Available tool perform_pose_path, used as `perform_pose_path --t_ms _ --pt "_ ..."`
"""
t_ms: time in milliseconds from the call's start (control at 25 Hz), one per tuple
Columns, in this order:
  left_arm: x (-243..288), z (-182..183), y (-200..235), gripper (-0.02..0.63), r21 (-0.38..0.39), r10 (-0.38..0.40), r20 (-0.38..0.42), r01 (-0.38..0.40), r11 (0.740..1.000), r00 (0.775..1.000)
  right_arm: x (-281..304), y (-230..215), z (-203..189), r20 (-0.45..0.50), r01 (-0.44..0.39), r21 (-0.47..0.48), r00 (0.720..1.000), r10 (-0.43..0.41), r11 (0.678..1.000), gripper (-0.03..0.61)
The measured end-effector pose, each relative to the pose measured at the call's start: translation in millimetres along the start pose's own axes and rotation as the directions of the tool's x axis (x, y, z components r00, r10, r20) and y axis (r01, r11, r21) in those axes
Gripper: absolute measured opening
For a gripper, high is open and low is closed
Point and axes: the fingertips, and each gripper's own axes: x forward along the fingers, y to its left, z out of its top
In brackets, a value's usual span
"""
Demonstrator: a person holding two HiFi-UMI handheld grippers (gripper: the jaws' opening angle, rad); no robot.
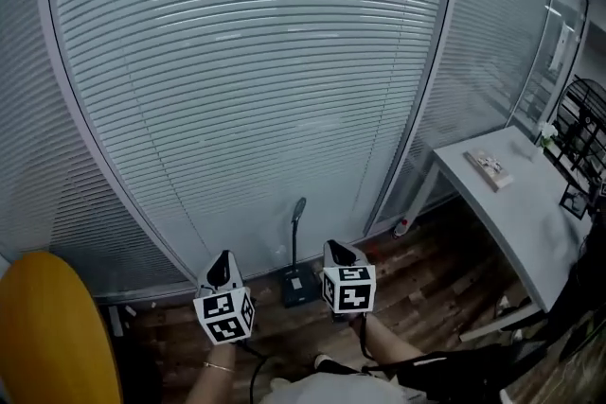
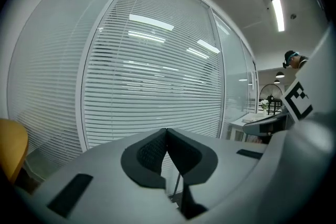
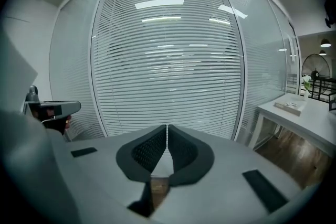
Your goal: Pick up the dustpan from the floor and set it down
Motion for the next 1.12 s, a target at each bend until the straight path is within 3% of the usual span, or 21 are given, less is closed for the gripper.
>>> perform_pose_path --t_ms 480,1120 --pt "18 12 -50 0.018 -0.031 -0.025 -0.009 0.024 0.999 1.0 5 -29 22 -0.009 -0.031 -0.027 0.999 0.031 0.999 0.032" --pt "29 21 -60 0.018 0.0 -0.04 -0.021 0.04 0.999 0.999 13 -26 28 -0.019 -0.053 -0.042 0.998 0.052 0.998 0.032"
